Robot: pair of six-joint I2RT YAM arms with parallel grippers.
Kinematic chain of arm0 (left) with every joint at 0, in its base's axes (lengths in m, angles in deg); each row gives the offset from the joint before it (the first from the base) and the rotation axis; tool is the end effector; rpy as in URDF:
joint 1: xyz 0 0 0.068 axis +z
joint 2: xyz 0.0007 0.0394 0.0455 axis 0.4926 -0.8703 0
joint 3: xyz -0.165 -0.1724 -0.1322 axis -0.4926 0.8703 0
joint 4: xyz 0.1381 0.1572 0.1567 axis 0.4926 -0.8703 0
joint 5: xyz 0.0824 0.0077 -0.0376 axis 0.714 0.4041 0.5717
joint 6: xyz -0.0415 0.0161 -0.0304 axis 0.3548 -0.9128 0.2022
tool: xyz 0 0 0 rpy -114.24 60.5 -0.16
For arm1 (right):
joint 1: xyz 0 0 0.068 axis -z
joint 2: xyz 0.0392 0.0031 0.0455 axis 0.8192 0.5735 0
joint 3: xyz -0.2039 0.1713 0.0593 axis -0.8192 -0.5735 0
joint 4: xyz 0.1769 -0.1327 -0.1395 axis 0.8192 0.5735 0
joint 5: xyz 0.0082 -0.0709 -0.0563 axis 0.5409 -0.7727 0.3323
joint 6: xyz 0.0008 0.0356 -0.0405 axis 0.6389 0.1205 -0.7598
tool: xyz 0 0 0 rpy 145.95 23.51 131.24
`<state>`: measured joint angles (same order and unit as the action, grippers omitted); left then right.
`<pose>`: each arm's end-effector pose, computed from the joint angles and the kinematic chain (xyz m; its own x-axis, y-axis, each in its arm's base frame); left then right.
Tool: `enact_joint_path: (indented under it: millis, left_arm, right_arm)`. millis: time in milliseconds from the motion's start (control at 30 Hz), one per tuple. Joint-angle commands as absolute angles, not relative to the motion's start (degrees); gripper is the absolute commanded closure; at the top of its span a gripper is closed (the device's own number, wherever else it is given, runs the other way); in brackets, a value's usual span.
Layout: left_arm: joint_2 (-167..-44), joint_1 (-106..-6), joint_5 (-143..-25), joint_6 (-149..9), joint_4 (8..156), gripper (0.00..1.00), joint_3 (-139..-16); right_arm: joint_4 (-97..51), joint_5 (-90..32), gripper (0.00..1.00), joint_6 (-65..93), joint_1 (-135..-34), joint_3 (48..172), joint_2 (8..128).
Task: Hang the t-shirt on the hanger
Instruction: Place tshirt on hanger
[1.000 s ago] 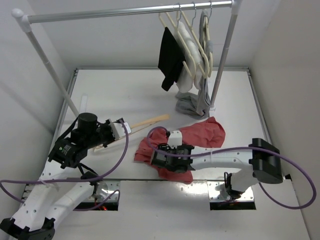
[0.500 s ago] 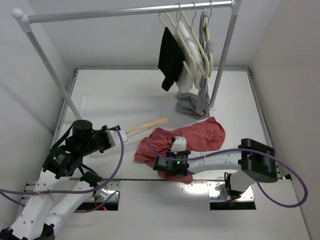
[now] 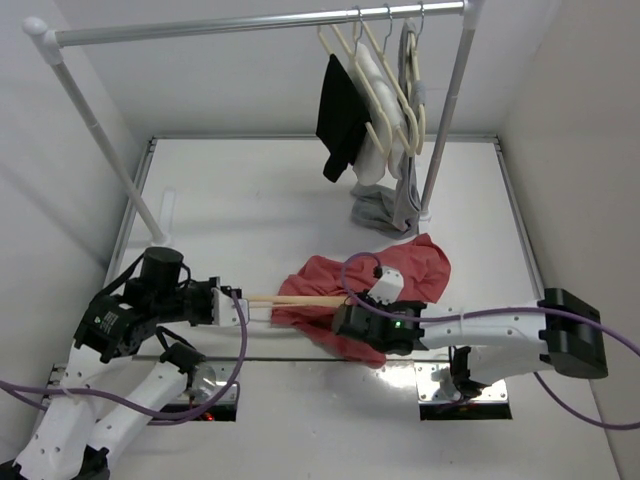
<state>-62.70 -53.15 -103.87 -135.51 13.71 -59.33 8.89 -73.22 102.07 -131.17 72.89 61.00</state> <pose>0.0656 -0.0470 0.3265 0.1538 0.7109 -0.6863 0.9104 0.1681 0.3781 0.0735 0.2090 0.1794 -0.7001 0.4895 -0.5199 0.2826 0.8586 0.4278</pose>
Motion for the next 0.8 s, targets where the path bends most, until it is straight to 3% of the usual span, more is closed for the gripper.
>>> enact_joint_path:
  millis: [0,200,433,767]
  left_arm:
    - [-65.12,-52.89,-109.47,-142.9,10.18,1.0,-62.63]
    - [-71.71,-52.89,-114.05,-147.93,5.33,1.0,-66.58]
    - [-71.11,-54.56,-106.6,-153.9,5.33,1.0,-65.01]
    - [-69.87,-54.56,-102.54,-141.87,19.56,1.0,-62.55]
  right_arm:
    - [12.78,-78.17,1.0,101.43,-130.59,75.76,58.4]
    - [14.19,-78.17,1.0,95.0,-129.98,77.0,55.41]
    - [17.36,-78.79,1.0,88.45,-129.98,77.0,51.63]
    - [10.51,-69.21,1.0,69.61,-129.98,78.75,54.08]
